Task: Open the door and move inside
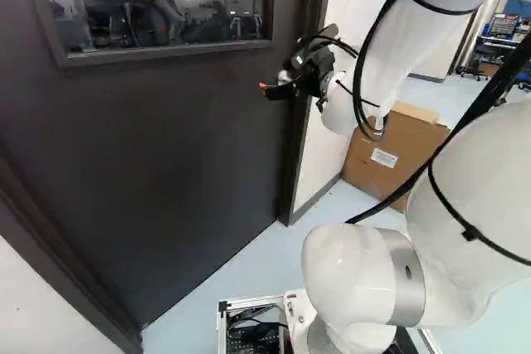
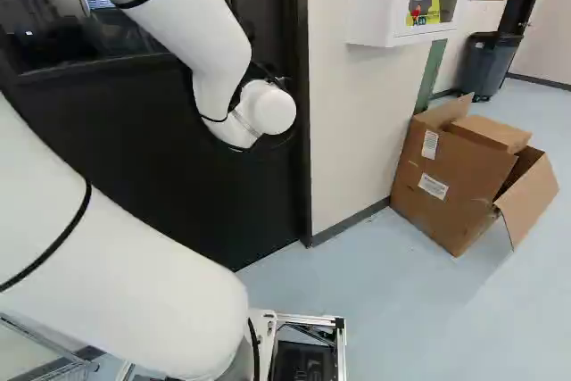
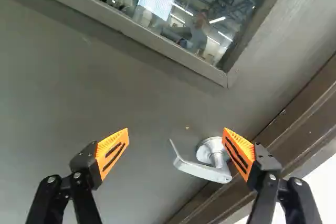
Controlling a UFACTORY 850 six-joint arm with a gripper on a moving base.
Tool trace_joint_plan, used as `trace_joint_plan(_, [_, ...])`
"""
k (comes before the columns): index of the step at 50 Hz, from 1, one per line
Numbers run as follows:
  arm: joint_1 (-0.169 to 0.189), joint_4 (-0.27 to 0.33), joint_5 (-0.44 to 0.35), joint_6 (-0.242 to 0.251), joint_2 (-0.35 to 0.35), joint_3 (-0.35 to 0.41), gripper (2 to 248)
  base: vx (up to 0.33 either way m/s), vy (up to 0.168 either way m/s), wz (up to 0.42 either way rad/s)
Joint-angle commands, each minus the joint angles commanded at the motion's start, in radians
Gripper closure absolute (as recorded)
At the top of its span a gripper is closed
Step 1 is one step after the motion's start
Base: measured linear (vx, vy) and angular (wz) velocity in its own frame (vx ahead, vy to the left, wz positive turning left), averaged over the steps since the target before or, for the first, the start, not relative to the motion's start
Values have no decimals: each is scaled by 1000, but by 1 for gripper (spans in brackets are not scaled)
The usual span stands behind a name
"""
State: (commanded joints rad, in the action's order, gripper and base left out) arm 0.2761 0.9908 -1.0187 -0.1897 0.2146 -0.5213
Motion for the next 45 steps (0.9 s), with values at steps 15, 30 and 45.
trace_joint_plan(15, [0,0,0,-157,0,0,3,0,0,0])
trace_joint_plan(30, [0,0,0,-315,0,0,3,0,0,0])
trace_joint_plan(45, [0,0,-11,-448,0,0,3,0,0,0])
